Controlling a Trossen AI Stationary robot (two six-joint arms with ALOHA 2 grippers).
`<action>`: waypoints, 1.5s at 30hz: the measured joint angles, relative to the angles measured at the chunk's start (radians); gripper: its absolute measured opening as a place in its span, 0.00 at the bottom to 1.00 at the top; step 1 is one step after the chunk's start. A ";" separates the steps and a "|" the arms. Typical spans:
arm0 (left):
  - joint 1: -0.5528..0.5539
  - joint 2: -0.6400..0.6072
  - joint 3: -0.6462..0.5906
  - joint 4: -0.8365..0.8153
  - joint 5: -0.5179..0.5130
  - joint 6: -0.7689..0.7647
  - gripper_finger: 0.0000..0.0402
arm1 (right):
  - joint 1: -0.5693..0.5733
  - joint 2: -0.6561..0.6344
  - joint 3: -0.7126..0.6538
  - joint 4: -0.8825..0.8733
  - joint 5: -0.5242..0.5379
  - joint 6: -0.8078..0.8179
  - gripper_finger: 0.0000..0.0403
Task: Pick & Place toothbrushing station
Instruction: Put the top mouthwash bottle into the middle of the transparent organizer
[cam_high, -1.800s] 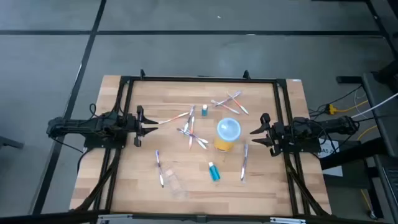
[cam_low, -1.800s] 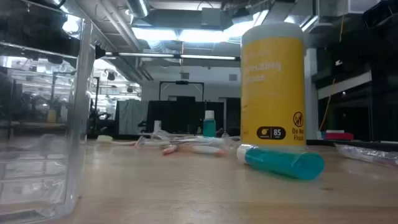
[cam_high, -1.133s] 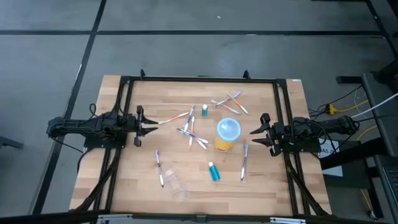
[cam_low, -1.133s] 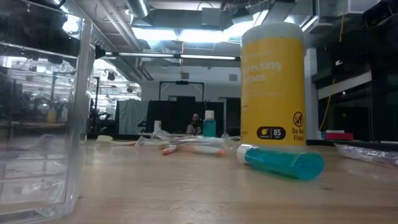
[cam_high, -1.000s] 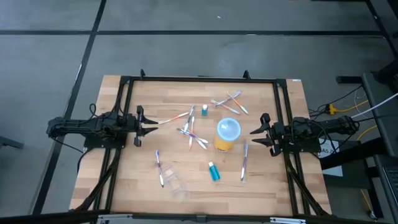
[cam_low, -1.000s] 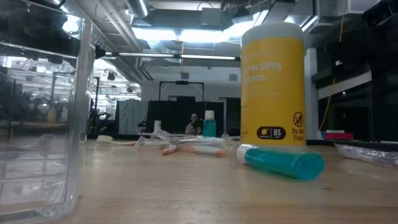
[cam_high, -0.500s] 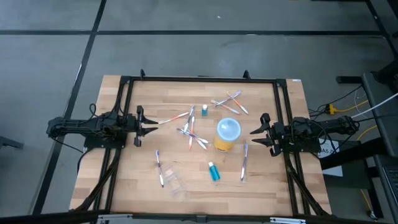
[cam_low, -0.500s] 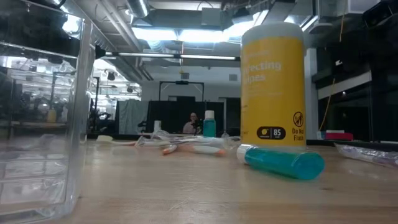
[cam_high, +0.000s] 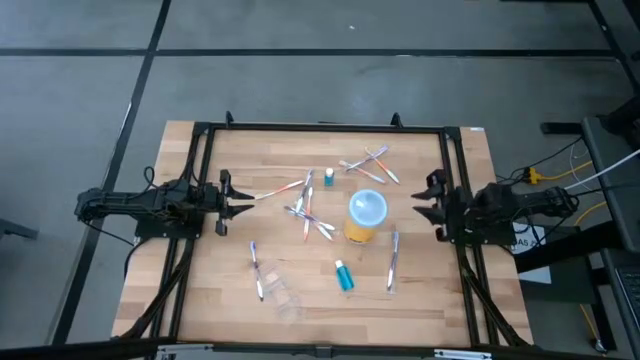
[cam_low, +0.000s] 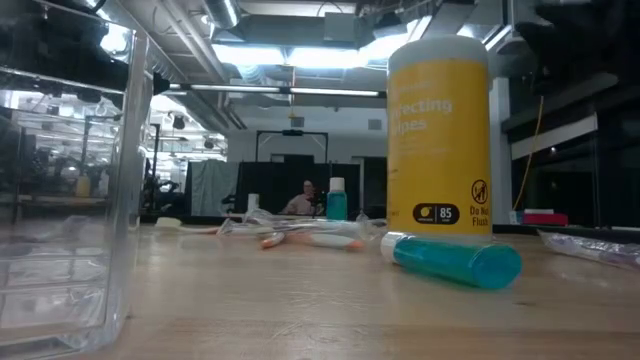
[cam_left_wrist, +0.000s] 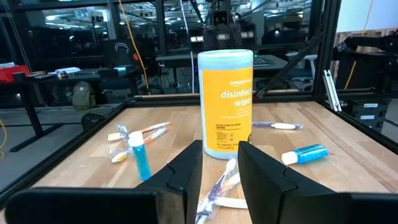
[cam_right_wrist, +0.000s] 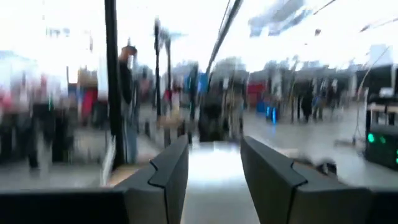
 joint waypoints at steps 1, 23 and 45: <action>0.000 0.000 0.000 0.000 0.000 0.000 0.24 | -0.002 0.005 0.000 0.015 0.030 0.039 0.37; 0.000 0.000 0.000 0.000 0.001 0.000 0.24 | -0.015 0.018 0.037 0.178 0.530 0.898 0.37; 0.000 0.000 0.000 0.873 -0.093 -0.465 0.24 | 0.005 0.620 0.816 0.270 0.045 0.065 0.37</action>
